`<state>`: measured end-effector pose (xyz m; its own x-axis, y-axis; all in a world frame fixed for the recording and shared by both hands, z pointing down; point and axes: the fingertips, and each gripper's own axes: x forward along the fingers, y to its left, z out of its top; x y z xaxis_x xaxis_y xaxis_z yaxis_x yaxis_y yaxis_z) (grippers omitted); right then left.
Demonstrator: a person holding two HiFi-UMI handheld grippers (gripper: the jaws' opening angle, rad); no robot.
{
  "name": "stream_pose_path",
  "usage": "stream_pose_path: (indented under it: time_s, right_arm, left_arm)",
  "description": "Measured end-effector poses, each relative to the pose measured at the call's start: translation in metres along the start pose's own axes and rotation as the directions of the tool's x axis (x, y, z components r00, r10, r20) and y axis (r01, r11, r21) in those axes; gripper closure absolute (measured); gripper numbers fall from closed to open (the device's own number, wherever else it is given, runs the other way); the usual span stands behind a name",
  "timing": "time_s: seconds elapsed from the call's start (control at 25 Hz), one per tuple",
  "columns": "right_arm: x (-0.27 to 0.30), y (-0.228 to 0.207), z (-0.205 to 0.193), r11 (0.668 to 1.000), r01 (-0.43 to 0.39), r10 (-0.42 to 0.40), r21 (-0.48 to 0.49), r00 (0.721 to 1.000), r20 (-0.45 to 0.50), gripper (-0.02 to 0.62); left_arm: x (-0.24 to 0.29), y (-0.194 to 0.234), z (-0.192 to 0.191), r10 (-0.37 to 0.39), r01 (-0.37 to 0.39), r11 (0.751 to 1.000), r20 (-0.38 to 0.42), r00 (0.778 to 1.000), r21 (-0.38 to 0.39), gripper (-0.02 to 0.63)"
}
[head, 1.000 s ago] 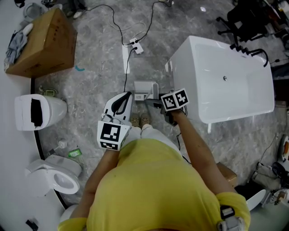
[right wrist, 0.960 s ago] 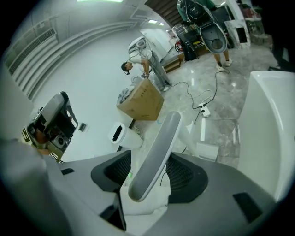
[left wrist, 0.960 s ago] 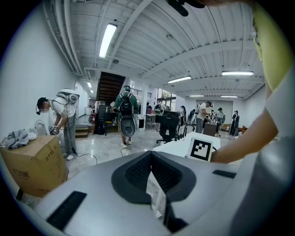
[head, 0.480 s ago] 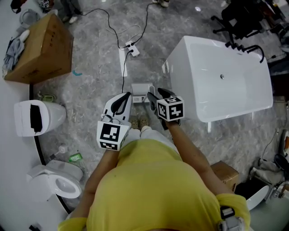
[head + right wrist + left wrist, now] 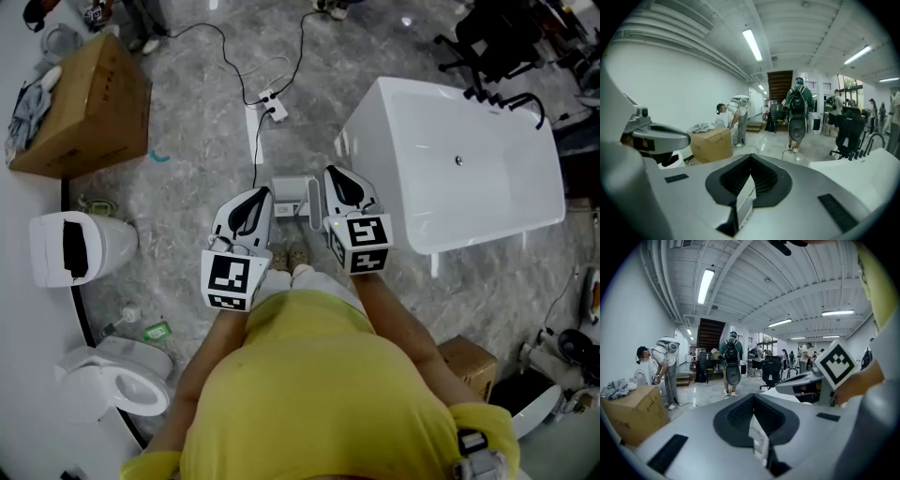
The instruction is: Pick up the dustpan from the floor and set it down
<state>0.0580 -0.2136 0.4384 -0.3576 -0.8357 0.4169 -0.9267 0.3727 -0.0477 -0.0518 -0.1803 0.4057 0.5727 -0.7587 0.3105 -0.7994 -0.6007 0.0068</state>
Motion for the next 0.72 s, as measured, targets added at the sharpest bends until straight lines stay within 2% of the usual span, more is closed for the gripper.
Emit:
stream_pose_path:
  time_s: [0.12, 0.32, 0.72]
  right_arm:
    - [-0.016, 0.0, 0.036, 0.998, 0.035, -0.029, -0.045, 0.993, 0.112, 0.584]
    - [-0.041, -0.002, 0.091, 0.99, 0.099, -0.067, -0.104, 0.961, 0.268, 0.584]
    - [-0.079, -0.001, 0.151, 0.982, 0.13, -0.062, -0.135, 0.904, 0.423, 0.584]
  left_arm:
    - [-0.003, 0.006, 0.009, 0.029, -0.029, 0.999, 0.016, 0.999, 0.013, 0.606]
    - [-0.008, 0.017, 0.041, 0.081, -0.086, 0.995, 0.079, 0.994, 0.052, 0.606]
    - [-0.026, 0.028, 0.124, 0.152, -0.174, 0.981, 0.224, 0.963, 0.082, 0.606]
